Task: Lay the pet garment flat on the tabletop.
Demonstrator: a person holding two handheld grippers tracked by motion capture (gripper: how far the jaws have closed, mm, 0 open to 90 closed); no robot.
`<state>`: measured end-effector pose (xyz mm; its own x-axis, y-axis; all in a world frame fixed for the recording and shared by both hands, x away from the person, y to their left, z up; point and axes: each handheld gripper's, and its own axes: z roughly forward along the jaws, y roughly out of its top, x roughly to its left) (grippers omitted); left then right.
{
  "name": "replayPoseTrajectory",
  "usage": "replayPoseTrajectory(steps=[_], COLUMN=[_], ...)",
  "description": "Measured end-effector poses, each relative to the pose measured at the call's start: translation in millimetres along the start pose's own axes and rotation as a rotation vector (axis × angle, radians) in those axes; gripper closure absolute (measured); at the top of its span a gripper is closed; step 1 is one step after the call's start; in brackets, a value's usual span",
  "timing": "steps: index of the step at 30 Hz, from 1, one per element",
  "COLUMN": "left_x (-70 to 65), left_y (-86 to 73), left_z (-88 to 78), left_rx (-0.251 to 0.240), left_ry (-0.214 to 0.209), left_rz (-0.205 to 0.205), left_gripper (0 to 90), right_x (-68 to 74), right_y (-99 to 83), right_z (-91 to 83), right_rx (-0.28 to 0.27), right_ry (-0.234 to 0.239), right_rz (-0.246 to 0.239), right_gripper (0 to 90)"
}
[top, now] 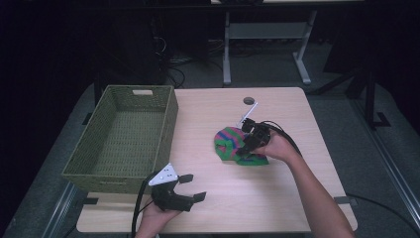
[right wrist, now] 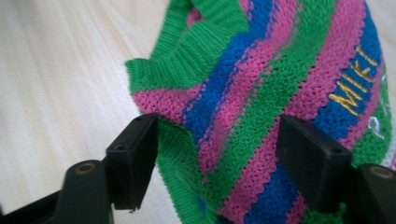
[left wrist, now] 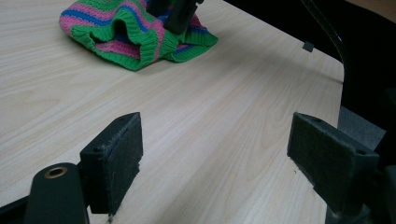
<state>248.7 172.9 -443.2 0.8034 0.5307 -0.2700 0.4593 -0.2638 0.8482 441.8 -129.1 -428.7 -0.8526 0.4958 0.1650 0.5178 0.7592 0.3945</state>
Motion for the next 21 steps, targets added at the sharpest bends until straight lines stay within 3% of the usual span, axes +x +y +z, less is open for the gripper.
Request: replayPoseTrajectory(steps=[4,12,21], left_x=[-0.2,0.2,0.2], left_y=[0.1,0.0,0.2], left_z=[0.5,0.2,2.1], left_rx=[0.006,0.0,0.005], left_ry=[-0.004,-0.005,-0.002], left_rz=[0.008,-0.002,-0.003], left_gripper=[18.0,18.0,18.0], right_x=[-0.5,6.4,8.4], right_y=[-2.2,-3.1,-3.5], right_z=[5.5,14.8,13.8], right_rx=[0.01,0.025,0.031], right_ry=[-0.02,-0.11,-0.136], right_rz=[-0.003,-0.05,-0.061], right_gripper=[32.7,40.4,51.7])
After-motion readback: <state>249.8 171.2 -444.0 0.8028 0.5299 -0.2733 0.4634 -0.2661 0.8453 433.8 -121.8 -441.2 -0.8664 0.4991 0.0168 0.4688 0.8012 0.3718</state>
